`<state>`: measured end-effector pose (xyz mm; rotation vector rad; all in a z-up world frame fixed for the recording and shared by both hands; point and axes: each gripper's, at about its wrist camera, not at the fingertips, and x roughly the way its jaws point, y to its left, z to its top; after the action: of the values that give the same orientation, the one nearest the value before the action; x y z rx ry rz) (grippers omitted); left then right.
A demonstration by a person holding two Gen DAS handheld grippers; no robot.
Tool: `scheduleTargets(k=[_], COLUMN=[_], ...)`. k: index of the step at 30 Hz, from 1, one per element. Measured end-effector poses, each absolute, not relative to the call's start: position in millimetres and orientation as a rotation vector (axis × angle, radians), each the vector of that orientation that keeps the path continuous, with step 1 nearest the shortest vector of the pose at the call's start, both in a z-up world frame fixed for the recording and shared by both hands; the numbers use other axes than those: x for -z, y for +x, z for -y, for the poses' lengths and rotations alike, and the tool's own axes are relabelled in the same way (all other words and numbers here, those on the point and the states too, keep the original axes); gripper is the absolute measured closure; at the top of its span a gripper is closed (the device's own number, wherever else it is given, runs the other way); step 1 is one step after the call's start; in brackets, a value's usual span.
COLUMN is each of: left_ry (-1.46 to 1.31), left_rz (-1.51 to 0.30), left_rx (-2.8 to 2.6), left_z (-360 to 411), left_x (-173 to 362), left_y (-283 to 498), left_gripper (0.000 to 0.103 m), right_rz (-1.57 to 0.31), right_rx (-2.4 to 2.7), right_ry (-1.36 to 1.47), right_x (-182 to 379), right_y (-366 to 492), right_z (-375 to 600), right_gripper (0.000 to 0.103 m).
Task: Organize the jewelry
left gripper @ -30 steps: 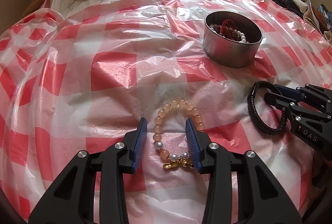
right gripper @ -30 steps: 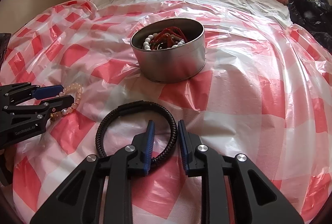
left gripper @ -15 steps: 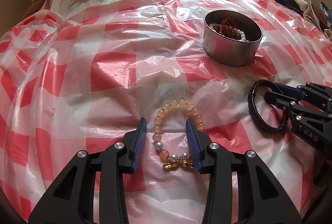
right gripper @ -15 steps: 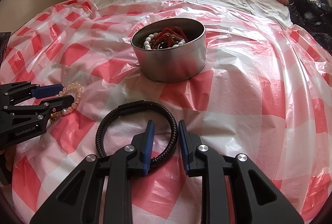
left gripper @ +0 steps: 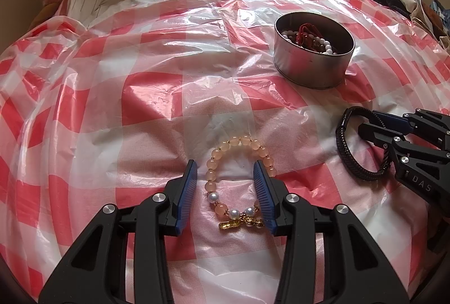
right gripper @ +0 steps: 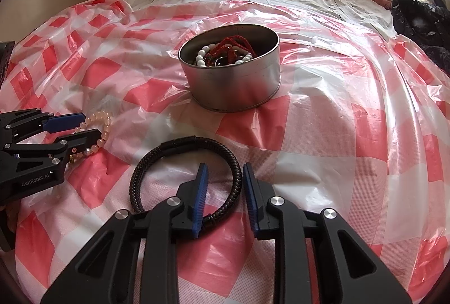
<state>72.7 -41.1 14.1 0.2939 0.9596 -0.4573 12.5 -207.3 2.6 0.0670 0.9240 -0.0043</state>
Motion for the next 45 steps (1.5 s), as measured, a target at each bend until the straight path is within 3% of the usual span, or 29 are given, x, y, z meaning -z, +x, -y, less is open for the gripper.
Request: scheduleTargets(k=[30,31,33,36,45], left_ry=[0.325,0.326,0.33,0.36,0.366], left_rz=[-0.952,-0.951,-0.954,-0.944,-0.942], left_rx=[0.448,0.448,0.461,0.466,0.461], left_z=[43.2,44.3,46.2,48.7,51.7], left_x=[-13.0,-13.1,-13.1,-13.3,-13.2], left_y=[72.7,71.6,70.1,67.7,66.0], left_gripper=[0.063,0.064,0.078,0.085,0.086], right_rz=[-0.925,-0.924,-0.922,-0.92,-0.924], right_rx=[0.006,0.004,-0.006,-0.013,-0.008], right_ry=[0.062,0.062,0.061,0.055,0.057], right_x=[-2.8,-2.9,-2.9,-3.2,-2.6], right_y=[12.7,12.7,12.4,11.9,11.8], right_z=[205.9,205.6,205.2,204.7,204.1], right_gripper=[0.076,0.078,0.082,0.089,0.088])
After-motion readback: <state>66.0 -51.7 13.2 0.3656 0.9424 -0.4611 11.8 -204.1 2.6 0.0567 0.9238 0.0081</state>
